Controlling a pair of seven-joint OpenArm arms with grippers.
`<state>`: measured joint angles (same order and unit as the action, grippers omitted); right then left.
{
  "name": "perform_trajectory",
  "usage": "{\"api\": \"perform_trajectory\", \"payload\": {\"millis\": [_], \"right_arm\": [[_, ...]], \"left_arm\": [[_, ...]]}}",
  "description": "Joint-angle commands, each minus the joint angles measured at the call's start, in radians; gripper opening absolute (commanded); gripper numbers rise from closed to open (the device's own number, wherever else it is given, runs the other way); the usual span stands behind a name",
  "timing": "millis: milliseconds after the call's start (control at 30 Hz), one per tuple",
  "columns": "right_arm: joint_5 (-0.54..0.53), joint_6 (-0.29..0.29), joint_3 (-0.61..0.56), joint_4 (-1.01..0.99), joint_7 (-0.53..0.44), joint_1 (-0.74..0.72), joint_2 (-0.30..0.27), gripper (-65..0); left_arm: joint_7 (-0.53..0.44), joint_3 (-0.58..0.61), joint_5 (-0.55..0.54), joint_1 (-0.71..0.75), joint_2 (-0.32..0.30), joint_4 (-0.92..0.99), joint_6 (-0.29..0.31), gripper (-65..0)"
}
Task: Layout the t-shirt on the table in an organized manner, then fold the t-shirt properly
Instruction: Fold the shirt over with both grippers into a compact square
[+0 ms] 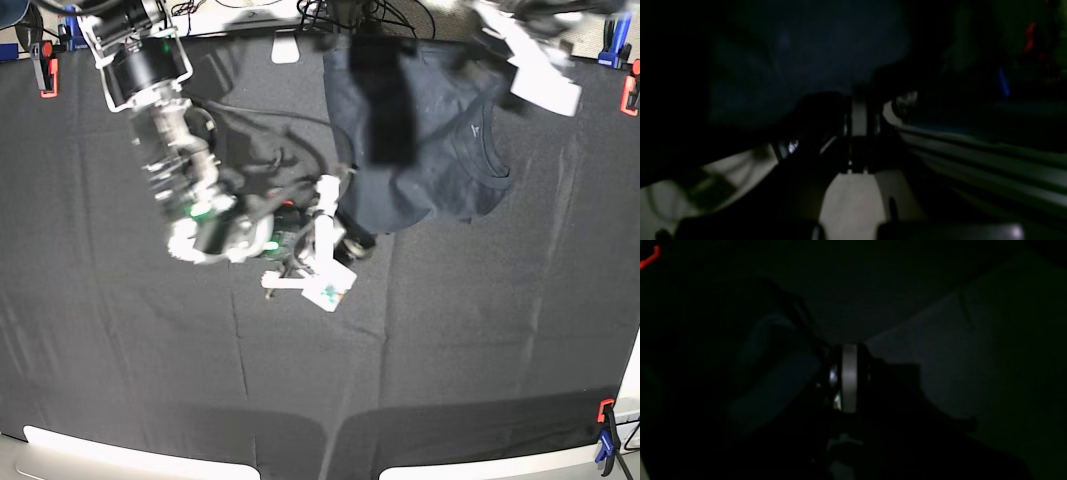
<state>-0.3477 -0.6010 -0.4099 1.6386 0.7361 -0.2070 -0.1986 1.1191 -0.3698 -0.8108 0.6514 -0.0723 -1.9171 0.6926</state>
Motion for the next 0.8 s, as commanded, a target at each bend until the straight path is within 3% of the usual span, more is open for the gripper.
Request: {"api": "perform_trajectory", "payload": {"millis": [0,200,333,433,533,667,767], "right_arm": [[0.009,0.009,0.006,-0.004,-0.027,-0.032,0.011,-65.0],[0.035,0.008,0.005,-0.159,-0.029,-0.093,0.093,-65.0],[0.061,0.006,0.005,-0.224,-0.030,-0.103,0.140,-65.0],[0.086,0.006,0.006,-0.233,-0.028,-0.103,0.148,-65.0],[0.087,0.006,0.006,-0.233,0.008,-0.103,0.148,-65.0],[0.087,0.005,0.006,-0.233,0.086,-0.099,0.148,-65.0],[0.087,-0.026,0.006,-0.226,0.153,-0.084,0.146,-65.0]], "left_arm": [[-0.020,-0.002,-0.006,-0.009,-0.003,0.014,0.006,-65.0],[-0.039,-0.002,0.075,-0.117,-0.014,0.165,0.006,-65.0],[-0.101,-0.003,0.240,-0.205,-0.015,0.225,0.006,-65.0],[-0.181,-0.002,0.335,-0.264,-0.044,0.256,0.006,-65.0],[-0.267,-0.002,0.394,-0.324,-0.097,0.299,-0.040,-65.0],[-0.352,-0.002,0.402,-0.415,-0.147,0.399,-0.056,-65.0],[-0.391,-0.002,0.402,-0.494,-0.150,0.491,-0.056,-65.0]]}}
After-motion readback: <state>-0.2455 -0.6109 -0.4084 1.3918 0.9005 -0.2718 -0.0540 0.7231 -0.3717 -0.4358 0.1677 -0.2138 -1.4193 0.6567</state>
